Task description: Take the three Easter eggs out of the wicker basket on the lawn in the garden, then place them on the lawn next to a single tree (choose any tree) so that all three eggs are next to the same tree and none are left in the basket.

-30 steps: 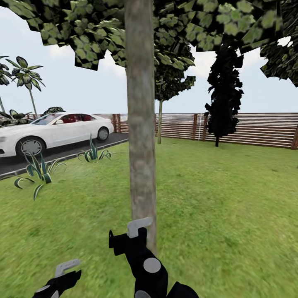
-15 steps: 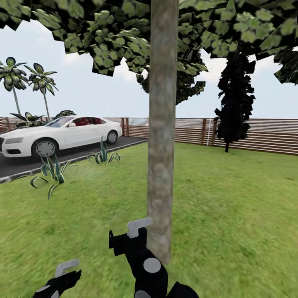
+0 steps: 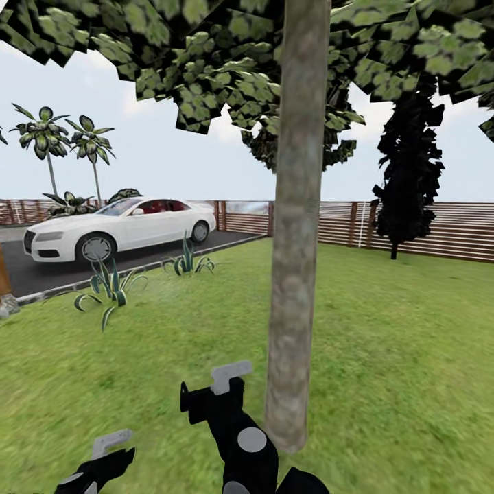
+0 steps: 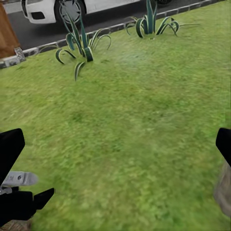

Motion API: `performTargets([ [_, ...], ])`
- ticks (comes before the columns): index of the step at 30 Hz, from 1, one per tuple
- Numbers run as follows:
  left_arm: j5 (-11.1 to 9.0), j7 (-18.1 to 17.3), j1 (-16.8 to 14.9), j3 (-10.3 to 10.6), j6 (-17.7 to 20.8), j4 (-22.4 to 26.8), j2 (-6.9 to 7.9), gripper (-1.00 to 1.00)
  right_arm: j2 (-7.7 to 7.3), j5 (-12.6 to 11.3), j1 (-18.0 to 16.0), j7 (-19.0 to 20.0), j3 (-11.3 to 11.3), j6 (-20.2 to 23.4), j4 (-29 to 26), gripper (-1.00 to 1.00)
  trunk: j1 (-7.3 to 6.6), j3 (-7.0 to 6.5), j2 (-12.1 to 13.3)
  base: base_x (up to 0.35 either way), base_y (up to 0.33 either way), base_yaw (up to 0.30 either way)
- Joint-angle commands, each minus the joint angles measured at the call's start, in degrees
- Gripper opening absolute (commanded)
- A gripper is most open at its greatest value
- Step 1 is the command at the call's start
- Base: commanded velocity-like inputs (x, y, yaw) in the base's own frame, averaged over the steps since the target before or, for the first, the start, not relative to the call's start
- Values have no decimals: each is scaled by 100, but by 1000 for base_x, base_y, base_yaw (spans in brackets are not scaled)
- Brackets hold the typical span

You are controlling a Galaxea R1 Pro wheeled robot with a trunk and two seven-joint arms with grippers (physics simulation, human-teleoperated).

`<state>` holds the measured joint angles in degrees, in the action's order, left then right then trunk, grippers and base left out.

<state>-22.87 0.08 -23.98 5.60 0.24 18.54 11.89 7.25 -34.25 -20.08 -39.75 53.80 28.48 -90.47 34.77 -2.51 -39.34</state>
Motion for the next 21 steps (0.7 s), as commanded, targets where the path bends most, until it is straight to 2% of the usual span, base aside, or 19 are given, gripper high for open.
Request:
performTargets([
  [1, -60, 1, -3, 46, 3, 0, 6, 100, 2, -38, -5, -50, 8, 18, -5, 100, 2, -8, -3, 0, 198, 103],
  [8, -60, 1, -1, 46, 3, 0, 6, 100, 4, -38, -5, -48, 8, 19, -4, 100, 2, -73, -3, 0, 99, 103],
  [21, -60, 1, -3, 46, 3, 0, 6, 100, -2, -33, -5, -42, 8, 11, -23, 100, 2, -184, -3, 0, 7, 97],
])
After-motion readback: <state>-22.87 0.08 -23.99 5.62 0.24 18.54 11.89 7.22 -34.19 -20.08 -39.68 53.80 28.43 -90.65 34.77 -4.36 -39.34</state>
